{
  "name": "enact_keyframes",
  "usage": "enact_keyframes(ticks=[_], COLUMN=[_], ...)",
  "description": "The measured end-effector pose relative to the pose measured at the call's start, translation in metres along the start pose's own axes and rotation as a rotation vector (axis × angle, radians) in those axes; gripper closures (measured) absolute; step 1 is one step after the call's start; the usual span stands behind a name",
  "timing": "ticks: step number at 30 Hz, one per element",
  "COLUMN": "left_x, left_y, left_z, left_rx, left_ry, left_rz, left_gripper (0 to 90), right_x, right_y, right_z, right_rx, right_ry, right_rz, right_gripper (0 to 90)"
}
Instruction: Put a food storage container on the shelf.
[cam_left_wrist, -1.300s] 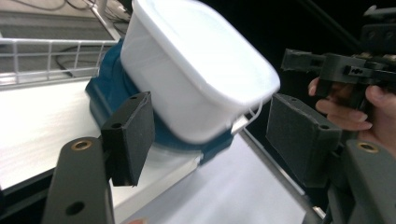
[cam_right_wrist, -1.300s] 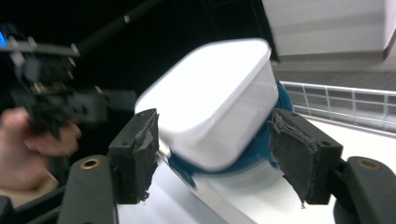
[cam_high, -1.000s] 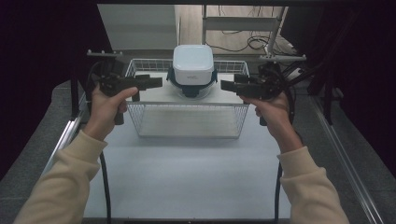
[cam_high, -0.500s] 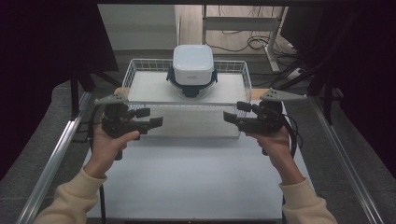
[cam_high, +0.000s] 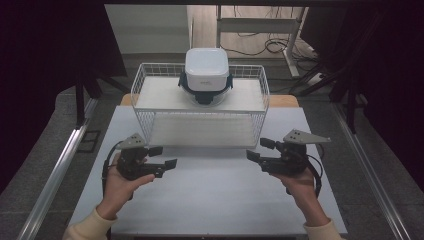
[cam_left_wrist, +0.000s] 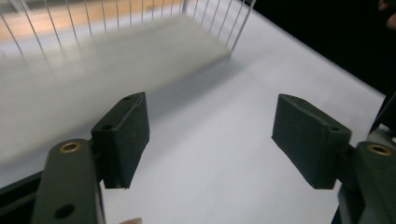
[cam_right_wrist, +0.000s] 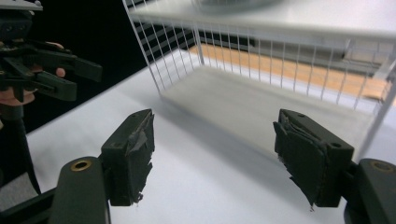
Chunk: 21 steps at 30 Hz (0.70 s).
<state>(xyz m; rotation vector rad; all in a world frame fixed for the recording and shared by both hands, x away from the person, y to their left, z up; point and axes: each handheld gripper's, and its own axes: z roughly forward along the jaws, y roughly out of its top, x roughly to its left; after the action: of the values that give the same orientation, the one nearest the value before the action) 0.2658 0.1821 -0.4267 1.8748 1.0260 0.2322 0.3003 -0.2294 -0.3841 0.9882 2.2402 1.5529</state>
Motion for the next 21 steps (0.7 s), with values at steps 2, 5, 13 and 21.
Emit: enact_keyframes(ticks=[2,5,13,21], left_x=[0.002,0.006,0.010,0.014], left_y=[-0.011,-0.026,-0.049,-0.061], left_z=[0.002,0.002,0.000,0.002], left_rx=[0.006,0.000,0.032,0.066], left_ry=[0.011,0.044,0.094,0.110], left_rz=[-0.014,-0.034,-0.035,-0.038], left_gripper=[24.9,23.2,20.1,20.0], right_x=[-0.001,-0.003,-0.005,0.000], right_y=[-0.009,-0.023,-0.052,-0.072], right_z=[-0.002,-0.004,-0.007,-0.005], right_rx=[0.015,0.019,0.068,0.110], right_ry=[-0.008,-0.015,-0.065,-0.144], right_rz=[0.003,0.023,0.046,0.002], right_gripper=[27.9,27.4,21.9,16.9])
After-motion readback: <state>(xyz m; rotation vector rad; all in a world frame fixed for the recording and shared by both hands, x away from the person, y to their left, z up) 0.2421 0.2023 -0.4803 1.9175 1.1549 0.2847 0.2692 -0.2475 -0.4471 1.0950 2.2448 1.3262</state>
